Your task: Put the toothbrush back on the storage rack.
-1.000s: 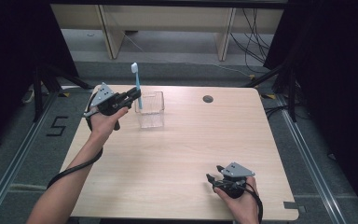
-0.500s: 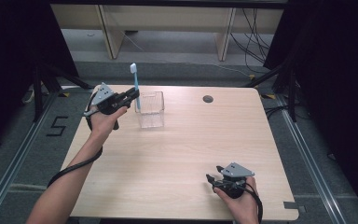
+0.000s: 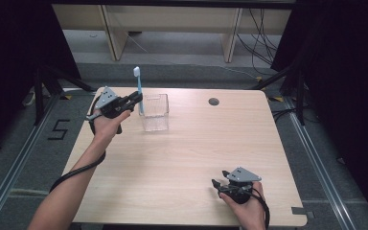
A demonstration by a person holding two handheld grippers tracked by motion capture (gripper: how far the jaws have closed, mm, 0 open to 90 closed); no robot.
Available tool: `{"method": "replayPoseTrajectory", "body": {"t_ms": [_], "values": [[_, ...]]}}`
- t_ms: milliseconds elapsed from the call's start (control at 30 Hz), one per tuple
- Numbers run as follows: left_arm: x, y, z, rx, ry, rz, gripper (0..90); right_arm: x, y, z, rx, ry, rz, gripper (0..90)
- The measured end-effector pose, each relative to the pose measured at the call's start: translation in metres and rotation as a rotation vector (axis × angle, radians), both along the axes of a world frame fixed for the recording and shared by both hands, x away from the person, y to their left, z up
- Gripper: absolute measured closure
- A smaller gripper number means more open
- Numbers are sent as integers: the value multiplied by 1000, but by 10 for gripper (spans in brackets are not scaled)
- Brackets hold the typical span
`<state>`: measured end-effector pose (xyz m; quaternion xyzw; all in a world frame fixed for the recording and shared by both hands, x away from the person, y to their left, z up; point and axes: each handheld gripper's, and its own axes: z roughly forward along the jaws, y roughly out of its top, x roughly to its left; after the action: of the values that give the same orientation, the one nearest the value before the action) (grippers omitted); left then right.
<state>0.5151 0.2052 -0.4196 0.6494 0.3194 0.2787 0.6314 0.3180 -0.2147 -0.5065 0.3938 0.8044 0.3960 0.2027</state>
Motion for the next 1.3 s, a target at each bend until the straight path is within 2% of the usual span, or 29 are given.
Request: {"method": "replayPoseTrajectory", "body": {"t_ms": [500,1100,1300], "values": [[2,3,-9,-1,18,5,787,1,1,-1,-6,2,4,464],[-1,3,-13,28,31,5,786,2,2,-3,-4,4,9,462],[-3,3,-17,30,48,12,785,2,2,-3,-11,9,11,461]]}}
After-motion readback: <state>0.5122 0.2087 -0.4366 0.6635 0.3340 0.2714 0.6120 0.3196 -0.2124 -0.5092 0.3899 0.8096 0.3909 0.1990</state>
